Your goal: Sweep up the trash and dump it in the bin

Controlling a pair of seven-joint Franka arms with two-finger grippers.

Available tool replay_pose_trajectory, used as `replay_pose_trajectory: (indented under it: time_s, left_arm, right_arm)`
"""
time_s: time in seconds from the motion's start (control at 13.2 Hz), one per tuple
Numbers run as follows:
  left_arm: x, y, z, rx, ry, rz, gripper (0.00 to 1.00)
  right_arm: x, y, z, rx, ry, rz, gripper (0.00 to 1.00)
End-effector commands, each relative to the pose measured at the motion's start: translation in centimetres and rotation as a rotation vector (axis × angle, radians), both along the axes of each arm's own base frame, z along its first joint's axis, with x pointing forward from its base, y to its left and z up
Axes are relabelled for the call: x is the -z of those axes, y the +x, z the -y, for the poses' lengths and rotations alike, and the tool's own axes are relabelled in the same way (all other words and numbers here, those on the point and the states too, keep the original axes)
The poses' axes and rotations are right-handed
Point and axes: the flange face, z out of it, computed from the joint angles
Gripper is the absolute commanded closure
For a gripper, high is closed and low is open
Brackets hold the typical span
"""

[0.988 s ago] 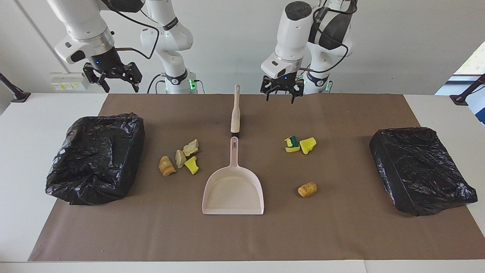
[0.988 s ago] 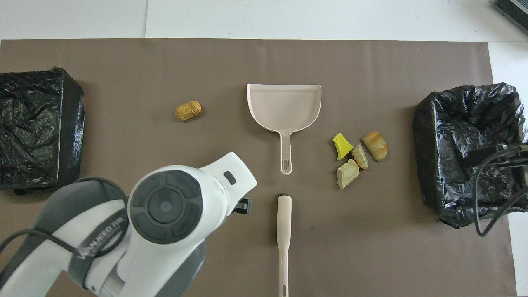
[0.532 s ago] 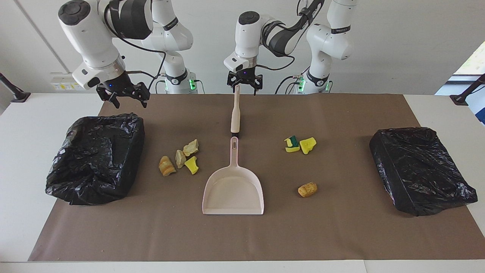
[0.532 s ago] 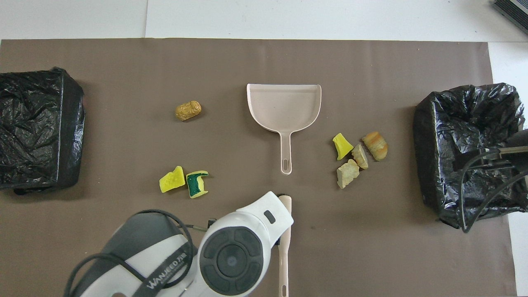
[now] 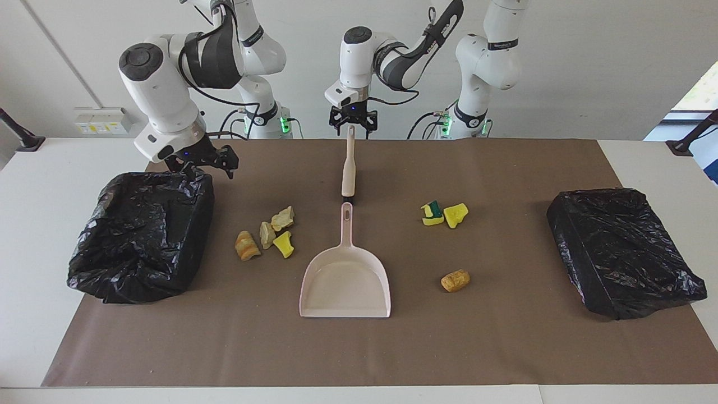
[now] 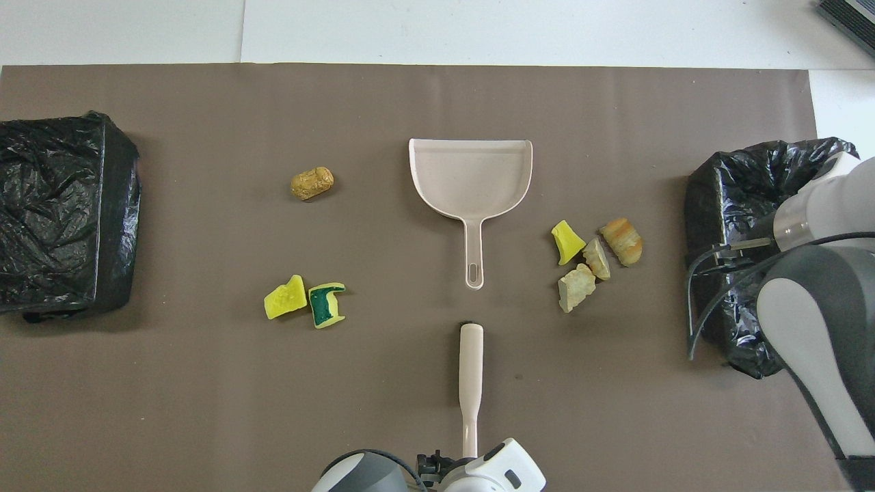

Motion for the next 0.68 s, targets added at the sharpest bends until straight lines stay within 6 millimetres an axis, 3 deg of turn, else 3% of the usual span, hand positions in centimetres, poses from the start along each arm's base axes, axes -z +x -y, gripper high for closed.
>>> replay_pose_trajectory:
  time_s: [0.0, 0.08, 0.23, 0.3, 0.53, 0.61]
  left_arm:
    - [2.23, 0.13, 0.58, -0.014, -0.012, -0.008, 0.01]
    - [2.24, 0.49, 0.62, -0.018, -0.015, -0.007, 0.08]
    - [2.34, 0.52, 0.49, -0.018, -0.006, -0.012, 0.33]
    - [2.38, 0.49, 0.45, -0.018, -0.001, -0.013, 0.55]
    - [2.36, 0.46, 0.39, -0.015, 0.003, -0.015, 0.81]
    - [2.32, 0.73, 0.22, -0.016, 0.006, -0.016, 0.93]
  right_arm:
    - [1.21, 0.63, -0.83, 0.018, 0.006, 0.006, 0.00]
    - [1.21, 0.63, -0.83, 0.019, 0.006, 0.006, 0.00]
    - [1.29, 0.59, -0.83, 0.019, 0.006, 0.003, 0.00]
    - [1.29, 0.59, -0.83, 0.019, 0.006, 0.003, 0.00]
    - [1.29, 0.59, -0.83, 0.019, 0.006, 0.003, 0.00]
    - [1.29, 0.59, -0.83, 0.019, 0.006, 0.003, 0.00]
